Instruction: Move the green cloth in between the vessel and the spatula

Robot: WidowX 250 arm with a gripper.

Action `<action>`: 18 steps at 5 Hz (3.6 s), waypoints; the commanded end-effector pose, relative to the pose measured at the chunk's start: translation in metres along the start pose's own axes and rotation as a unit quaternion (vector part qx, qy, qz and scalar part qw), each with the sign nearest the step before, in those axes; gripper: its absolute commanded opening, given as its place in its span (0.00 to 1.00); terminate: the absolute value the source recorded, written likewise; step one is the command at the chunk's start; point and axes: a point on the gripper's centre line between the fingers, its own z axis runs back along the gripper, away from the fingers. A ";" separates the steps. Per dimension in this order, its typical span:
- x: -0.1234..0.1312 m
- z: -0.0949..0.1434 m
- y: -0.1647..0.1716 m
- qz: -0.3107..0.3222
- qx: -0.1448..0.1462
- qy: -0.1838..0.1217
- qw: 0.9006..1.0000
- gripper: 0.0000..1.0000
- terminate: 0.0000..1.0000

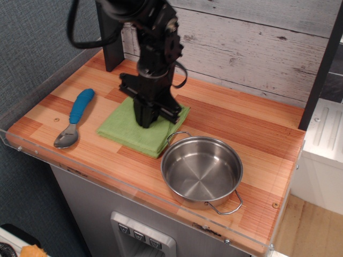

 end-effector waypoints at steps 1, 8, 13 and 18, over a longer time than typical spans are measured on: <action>-0.024 0.011 0.000 0.003 -0.003 -0.002 1.000 0.00 0.00; -0.039 0.026 0.000 -0.030 0.010 -0.011 0.999 1.00 0.00; -0.040 0.087 0.011 0.012 0.019 -0.053 0.998 1.00 0.00; 0.044 0.150 -0.075 -0.034 -0.007 -0.077 0.996 1.00 0.00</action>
